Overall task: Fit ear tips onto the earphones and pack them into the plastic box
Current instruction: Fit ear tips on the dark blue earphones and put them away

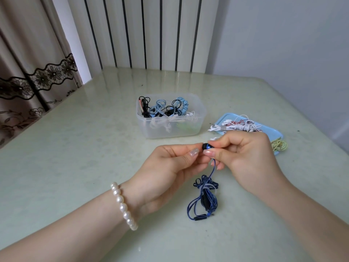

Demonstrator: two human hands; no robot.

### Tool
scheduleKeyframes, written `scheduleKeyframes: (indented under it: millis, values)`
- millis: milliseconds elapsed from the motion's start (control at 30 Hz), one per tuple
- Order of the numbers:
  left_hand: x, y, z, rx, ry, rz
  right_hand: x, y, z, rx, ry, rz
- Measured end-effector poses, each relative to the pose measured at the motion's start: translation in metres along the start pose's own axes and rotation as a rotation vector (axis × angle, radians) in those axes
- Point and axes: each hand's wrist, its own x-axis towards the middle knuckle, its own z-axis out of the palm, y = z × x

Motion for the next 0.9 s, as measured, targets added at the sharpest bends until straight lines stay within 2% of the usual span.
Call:
scheduleKeyframes:
  millis: [133,300,533,733,900]
  values:
    - [0.002,0.002,0.0,-0.068,0.031,-0.02,0.003,-0.004,-0.004,0.053,-0.013,0.054]
    - [0.006,0.008,-0.007,-0.002,0.085,0.008,0.006,-0.009,-0.011,0.055,-0.064,0.061]
    - [0.016,0.021,-0.026,0.033,0.151,0.041,0.028,-0.043,-0.022,0.247,-0.026,0.054]
    - [0.017,0.022,-0.03,0.38,0.12,0.109,0.082,-0.079,-0.022,0.187,0.033,-0.036]
    - [0.02,0.022,-0.029,0.658,0.14,0.199,0.125,-0.086,-0.009,0.154,0.121,-0.057]
